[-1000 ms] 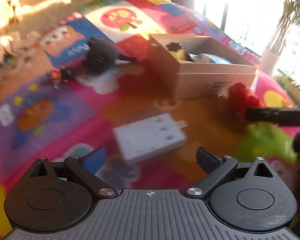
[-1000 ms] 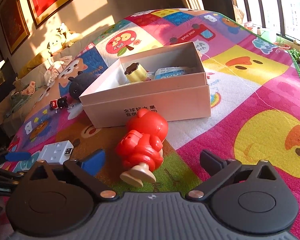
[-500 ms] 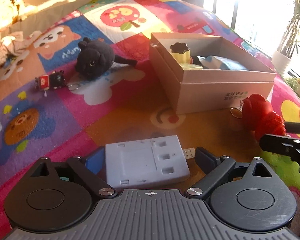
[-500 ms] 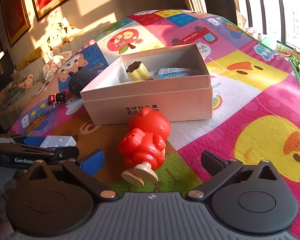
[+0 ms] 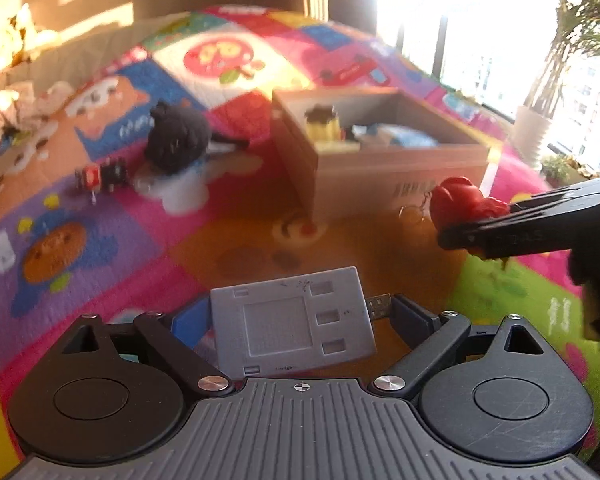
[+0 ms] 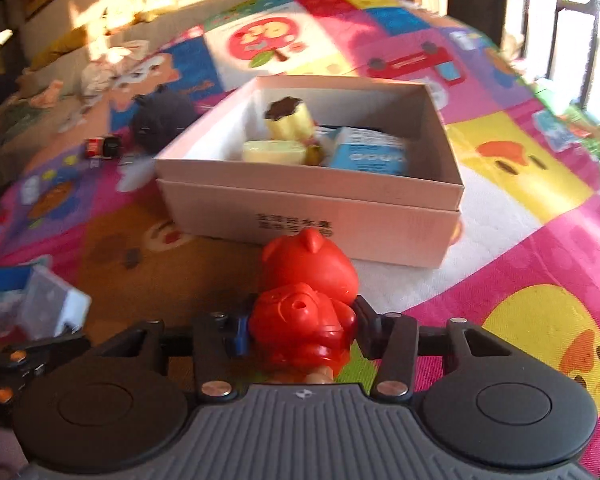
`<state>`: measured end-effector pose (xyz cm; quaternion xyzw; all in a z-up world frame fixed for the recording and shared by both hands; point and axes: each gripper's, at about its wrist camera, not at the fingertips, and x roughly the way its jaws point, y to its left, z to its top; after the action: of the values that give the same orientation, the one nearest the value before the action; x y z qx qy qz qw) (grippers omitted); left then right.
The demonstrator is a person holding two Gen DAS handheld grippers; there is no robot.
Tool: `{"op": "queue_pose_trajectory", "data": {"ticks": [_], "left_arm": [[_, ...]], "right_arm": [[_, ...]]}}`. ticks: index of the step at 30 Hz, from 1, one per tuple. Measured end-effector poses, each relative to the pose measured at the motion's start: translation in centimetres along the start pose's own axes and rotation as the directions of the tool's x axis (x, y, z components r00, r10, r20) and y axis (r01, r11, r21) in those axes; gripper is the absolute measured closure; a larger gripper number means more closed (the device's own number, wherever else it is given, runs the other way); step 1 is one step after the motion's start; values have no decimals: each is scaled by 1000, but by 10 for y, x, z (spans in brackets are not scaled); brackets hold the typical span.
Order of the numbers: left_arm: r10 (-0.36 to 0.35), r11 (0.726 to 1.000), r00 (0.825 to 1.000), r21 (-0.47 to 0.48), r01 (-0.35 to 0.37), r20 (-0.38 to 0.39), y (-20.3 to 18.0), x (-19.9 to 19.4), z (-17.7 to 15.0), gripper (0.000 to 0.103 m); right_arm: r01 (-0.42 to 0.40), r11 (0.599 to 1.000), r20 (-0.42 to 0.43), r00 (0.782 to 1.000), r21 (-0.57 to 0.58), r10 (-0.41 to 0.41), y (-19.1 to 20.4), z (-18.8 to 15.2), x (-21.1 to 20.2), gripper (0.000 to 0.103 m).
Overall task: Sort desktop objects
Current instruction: 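Drop white case into box with left tool while right tool drops red figure in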
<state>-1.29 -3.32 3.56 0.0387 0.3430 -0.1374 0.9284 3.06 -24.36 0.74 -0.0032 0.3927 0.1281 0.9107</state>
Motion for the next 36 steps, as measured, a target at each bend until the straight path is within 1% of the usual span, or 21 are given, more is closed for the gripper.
{"op": "queue_pose_trajectory", "data": {"ticks": [1,3,5,7,10,12,14,15,16,17,19,20,22,24,26,28,31,32,34,36], "left_arm": [[-8,1000,1000,2,8,18,0,-3,6,6],[-30,1000,998,11,30,60,-1,-8,23,6],[-43,999,991,37,39,129,-6,-13,46,6],[-53,997,976,73,39,212,-14,-17,71,6],[-82,991,951,128,45,297,-27,-10,103,6],[-86,989,939,145,39,332,-36,5,125,6],[-97,987,930,154,44,355,-42,21,142,5],[-94,988,928,148,43,360,-43,29,148,5],[-90,990,932,135,45,350,-41,34,151,5],[-91,992,939,115,55,330,-37,39,150,4],[-111,992,943,85,89,312,-28,39,138,2],[-110,993,948,72,93,298,-23,39,127,2],[-69,997,964,38,62,256,-11,40,103,2],[-29,999,979,-9,31,200,0,44,83,2],[-8,998,989,-58,17,150,10,47,66,2],[-1,995,994,-96,12,111,20,47,52,2],[19,993,997,-115,-10,73,28,41,36,2],[30,993,998,-118,-22,64,31,41,32,2],[59,990,997,-127,-53,45,37,40,26,2],[91,987,995,-138,-86,32,44,41,21,1]], "right_arm": [[-28,1000,3,1000,-3,28,-3,3,-8,55],[-68,998,47,997,-6,69,-10,14,-35,55],[-103,995,133,986,-4,103,-17,30,-69,55],[-120,993,241,964,-2,117,-25,48,-105,55],[-80,997,381,921,-9,77,-32,69,-145,55],[-46,999,431,901,-16,48,-34,80,-155,55],[-21,1000,448,894,-16,26,-35,90,-157,55],[-13,1000,452,892,-13,18,-36,95,-156,55],[-10,1000,455,891,-10,13,-38,100,-155,55],[-9,1000,454,891,-2,9,-39,104,-153,55],[-11,1000,452,892,17,2,-44,112,-147,55],[-8,1000,450,893,24,-3,-47,114,-143,55],[-10,999,435,900,32,-5,-52,118,-131,55],[-34,998,397,918,51,11,-57,124,-111,55],[-66,995,353,935,76,35,-59,130,-89,55],[-105,988,308,949,109,67,-62,134,-66,55],[-147,975,247,964,167,103,-66,137,-32,55],[-147,973,225,969,180,104,-66,137,-22,55],[-121,971,189,978,204,83,-65,132,-5,48],[-95,975,181,982,200,58,-63,124,1,47]]}}
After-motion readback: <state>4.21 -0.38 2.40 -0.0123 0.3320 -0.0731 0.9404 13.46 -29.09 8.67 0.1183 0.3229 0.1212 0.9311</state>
